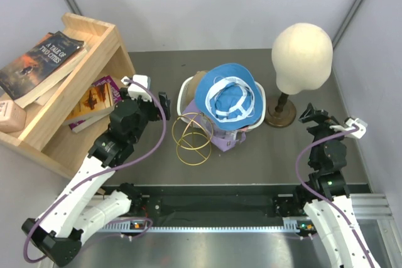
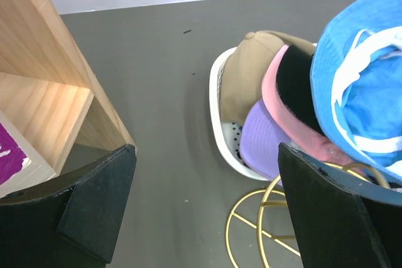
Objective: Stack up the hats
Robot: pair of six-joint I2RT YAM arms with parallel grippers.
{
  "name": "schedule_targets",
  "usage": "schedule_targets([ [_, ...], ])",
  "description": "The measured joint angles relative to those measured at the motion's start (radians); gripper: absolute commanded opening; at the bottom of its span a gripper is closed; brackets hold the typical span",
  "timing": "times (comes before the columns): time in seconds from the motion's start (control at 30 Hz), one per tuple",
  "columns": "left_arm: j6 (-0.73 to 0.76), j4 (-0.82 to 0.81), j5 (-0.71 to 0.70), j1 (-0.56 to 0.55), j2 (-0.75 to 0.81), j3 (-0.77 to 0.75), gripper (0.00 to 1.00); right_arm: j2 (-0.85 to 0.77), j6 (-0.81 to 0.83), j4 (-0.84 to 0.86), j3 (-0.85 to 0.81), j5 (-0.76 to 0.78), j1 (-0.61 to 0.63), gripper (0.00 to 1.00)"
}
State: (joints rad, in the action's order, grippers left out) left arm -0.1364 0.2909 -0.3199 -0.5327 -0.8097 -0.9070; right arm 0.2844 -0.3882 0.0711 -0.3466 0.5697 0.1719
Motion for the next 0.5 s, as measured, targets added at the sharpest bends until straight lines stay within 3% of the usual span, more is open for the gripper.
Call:
schedule_targets([
  [0.33,0.044,-0.004,-0.018,-0.005,-0.069,0.023,0.95,0.058,0.026,0.058,0.000,-0.138,0.000,1.00],
  [0.5,0.084,0.008,-0.112,-0.085,-0.174,-0.031,0.96,0.105,0.048,0.093,0.000,-0.270,0.000,1.00],
])
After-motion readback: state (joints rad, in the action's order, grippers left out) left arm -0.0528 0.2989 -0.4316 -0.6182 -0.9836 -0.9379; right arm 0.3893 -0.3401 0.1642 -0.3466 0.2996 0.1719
